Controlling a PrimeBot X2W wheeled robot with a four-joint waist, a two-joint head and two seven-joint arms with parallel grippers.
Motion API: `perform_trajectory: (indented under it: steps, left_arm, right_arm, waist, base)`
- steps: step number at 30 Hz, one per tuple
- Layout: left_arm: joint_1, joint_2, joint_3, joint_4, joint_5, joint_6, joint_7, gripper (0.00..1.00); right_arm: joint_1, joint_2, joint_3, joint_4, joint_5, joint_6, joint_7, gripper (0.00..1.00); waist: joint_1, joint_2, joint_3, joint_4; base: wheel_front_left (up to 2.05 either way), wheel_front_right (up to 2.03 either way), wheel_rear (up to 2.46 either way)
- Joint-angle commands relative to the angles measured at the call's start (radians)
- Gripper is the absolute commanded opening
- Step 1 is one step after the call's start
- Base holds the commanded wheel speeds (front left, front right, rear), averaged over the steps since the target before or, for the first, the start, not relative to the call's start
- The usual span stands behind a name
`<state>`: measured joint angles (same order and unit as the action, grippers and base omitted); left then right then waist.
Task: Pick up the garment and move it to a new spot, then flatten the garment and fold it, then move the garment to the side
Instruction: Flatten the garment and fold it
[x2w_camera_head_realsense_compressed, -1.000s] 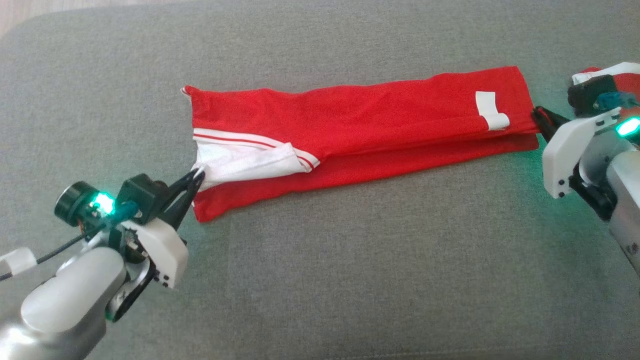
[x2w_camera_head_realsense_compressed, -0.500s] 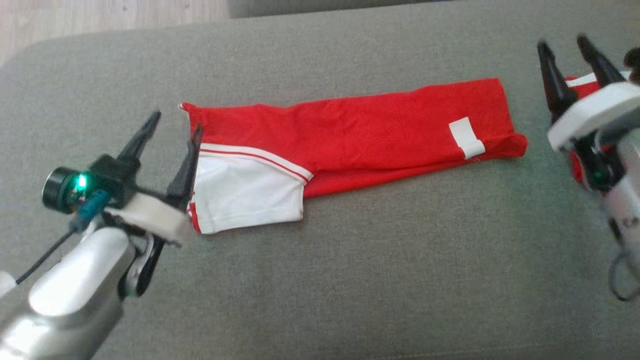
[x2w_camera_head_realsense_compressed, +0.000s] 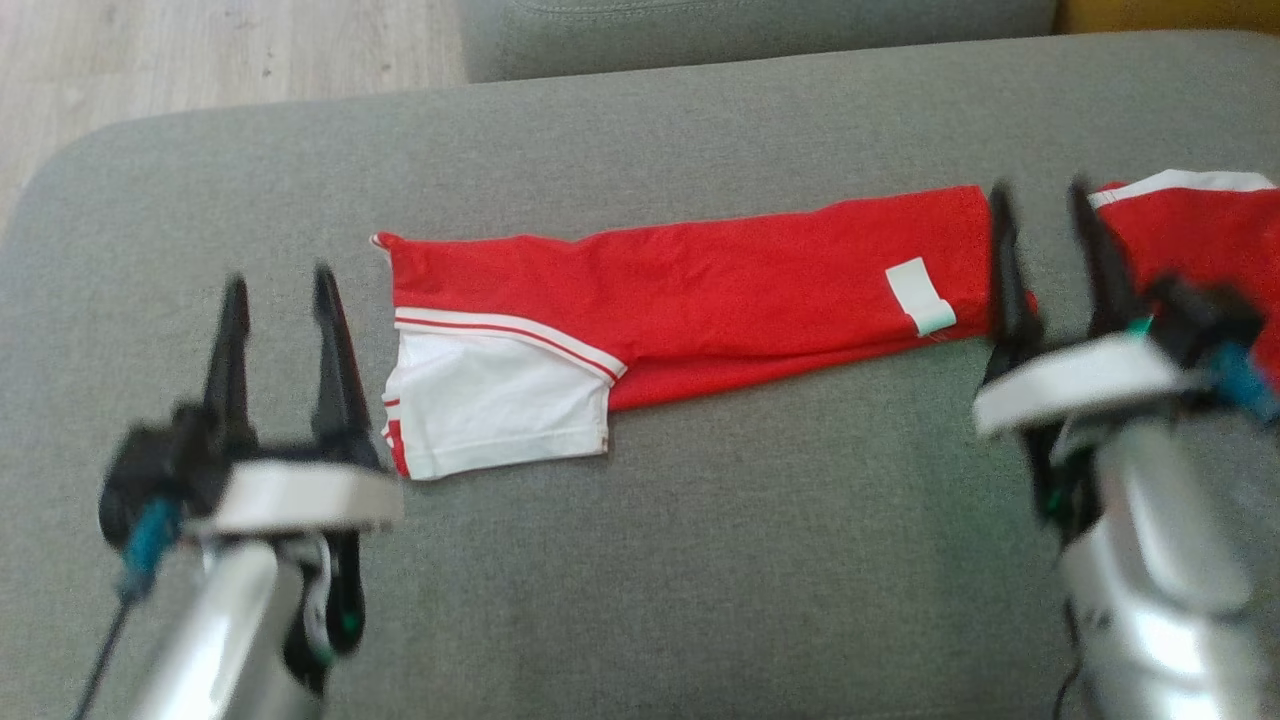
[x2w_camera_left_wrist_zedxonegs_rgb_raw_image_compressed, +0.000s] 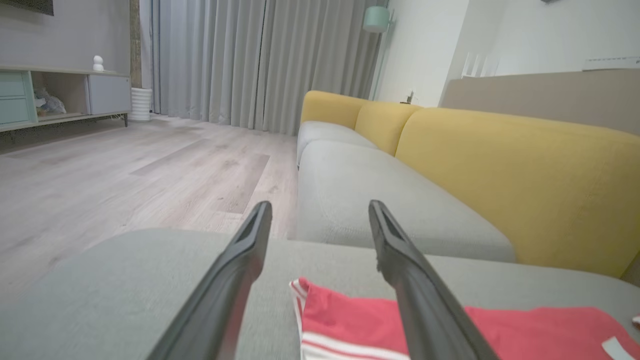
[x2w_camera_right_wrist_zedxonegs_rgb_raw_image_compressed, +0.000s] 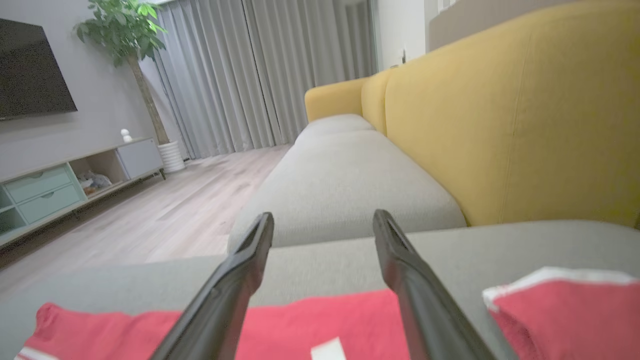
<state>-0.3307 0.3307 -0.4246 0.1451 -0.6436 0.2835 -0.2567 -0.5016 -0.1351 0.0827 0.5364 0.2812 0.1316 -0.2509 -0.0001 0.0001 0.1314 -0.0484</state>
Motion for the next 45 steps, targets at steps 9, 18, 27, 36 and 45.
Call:
perform_trajectory:
  steps: [9,18,27,36,45]
  left_arm:
    - [0.159,-0.136,0.201,-0.015,0.191,-0.141,-0.005,1.00]
    - [0.108,-0.188,0.239,0.045,0.294,-0.220,-0.005,1.00]
    - [0.053,-0.237,0.269,0.087,0.353,-0.286,-0.005,1.00]
    - [0.024,-0.260,0.313,0.101,0.387,-0.320,-0.005,1.00]
    - [0.020,-0.269,0.355,0.110,0.415,-0.335,-0.005,1.00]
  right_arm:
    - [0.227,0.084,-0.025,-0.190,-0.112,-0.001,-0.011,1.00]
    - [0.128,0.085,-0.129,-0.105,-0.183,-0.001,0.026,1.00]
    - [-0.042,0.085,-0.369,0.126,-0.297,-0.001,0.135,1.00]
    - [-0.126,0.085,-0.442,0.334,-0.385,-0.001,0.147,0.89]
    - [-0.175,0.085,-0.505,0.383,-0.452,-0.001,0.076,0.00]
  waist:
    - [0.0001,-0.0001,0.001,0.017]
    - [0.0001,-0.0001,0.075,0.037]
    - [0.0001,-0.0001,0.151,0.087]
    - [0.0001,-0.0001,0.184,0.110]
    - [0.0001,-0.0001,0.161,0.071]
  base:
    - [0.00,0.00,0.00]
    - [0.00,0.00,0.00]
    - [0.00,0.00,0.00]
    - [0.00,0.00,0.00]
    - [0.00,0.00,0.00]
